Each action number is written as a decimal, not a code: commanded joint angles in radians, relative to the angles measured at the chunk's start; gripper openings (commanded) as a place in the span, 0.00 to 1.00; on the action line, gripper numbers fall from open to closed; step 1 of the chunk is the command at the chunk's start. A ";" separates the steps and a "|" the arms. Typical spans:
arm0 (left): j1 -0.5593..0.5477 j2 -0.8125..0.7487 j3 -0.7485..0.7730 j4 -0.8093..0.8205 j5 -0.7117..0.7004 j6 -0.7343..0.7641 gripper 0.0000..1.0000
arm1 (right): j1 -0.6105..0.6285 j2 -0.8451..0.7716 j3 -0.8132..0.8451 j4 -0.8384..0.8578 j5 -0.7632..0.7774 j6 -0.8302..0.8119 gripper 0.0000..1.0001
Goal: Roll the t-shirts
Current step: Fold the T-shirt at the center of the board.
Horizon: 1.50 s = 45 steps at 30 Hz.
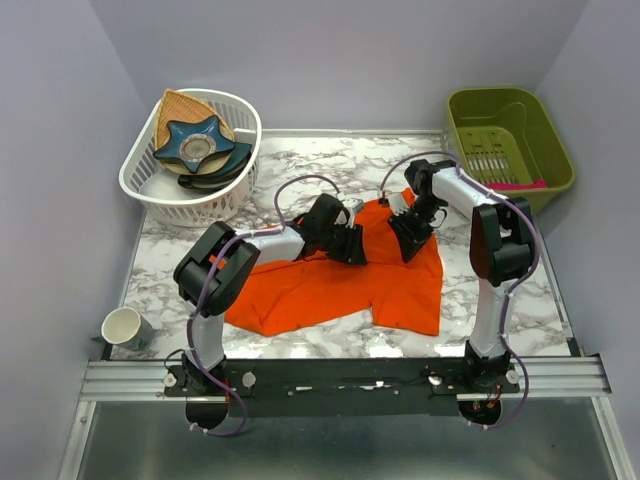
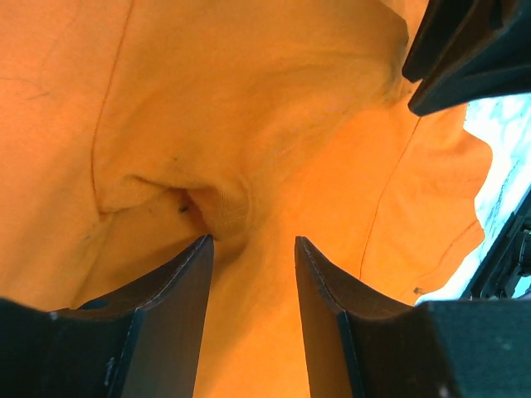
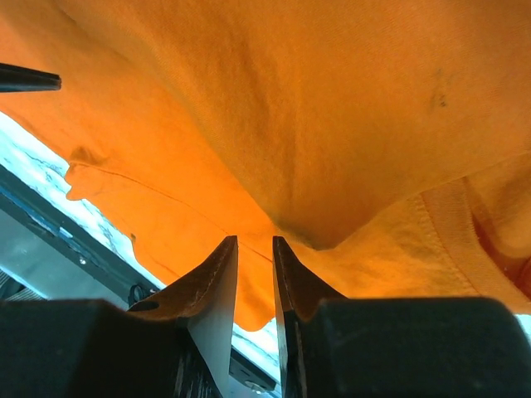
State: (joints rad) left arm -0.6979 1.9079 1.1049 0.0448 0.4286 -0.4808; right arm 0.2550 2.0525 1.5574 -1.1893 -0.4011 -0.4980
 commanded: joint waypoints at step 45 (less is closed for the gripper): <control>-0.005 0.008 0.018 -0.043 0.092 0.067 0.00 | -0.002 0.034 -0.046 0.063 0.130 0.053 0.07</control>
State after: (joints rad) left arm -0.6979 1.9469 1.1141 0.0547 0.5331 -0.4526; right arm 0.2546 2.1029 1.5169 -1.1309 -0.2882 -0.4335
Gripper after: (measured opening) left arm 0.010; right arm 0.113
